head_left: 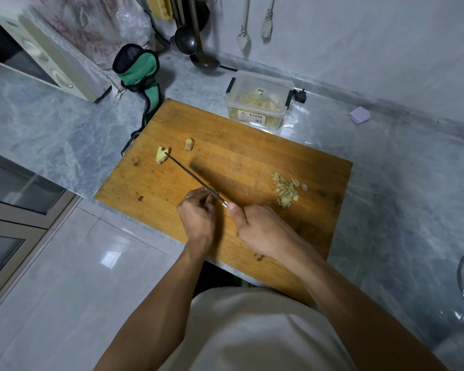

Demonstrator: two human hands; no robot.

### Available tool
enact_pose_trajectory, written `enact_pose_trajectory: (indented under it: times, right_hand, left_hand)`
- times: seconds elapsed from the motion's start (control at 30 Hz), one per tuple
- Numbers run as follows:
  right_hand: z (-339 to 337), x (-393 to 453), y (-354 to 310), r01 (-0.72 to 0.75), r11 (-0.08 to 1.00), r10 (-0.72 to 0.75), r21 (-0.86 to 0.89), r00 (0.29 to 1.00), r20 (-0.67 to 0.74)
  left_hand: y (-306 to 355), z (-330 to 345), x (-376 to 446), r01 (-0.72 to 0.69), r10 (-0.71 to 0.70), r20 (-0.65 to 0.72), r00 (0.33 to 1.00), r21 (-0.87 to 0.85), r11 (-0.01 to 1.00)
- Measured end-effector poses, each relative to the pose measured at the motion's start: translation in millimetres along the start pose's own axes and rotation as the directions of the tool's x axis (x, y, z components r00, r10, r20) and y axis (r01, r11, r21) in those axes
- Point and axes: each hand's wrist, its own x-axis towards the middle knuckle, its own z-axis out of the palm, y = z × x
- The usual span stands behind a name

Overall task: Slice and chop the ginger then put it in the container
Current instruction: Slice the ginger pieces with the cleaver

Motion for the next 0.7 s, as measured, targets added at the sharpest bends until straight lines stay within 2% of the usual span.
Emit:
enact_pose_trajectory:
  times: [0.3, 0.7]
  right_hand:
    - [1.7, 6.2, 0.4, 0.020, 0.999, -0.021, -0.026, 0.999, -0.029]
    - [5.5, 15.9, 0.3, -0.004, 1.000, 0.004, 0.014, 1.000, -0.024]
  left_hand:
    - [0.9, -3.3, 2.5, -0.057, 0.056, 0.030, 0.998, 0.026, 0.998]
    - [4.7, -2.8, 2.9, 0.006, -0.007, 0.023, 1.000, 0.026, 1.000]
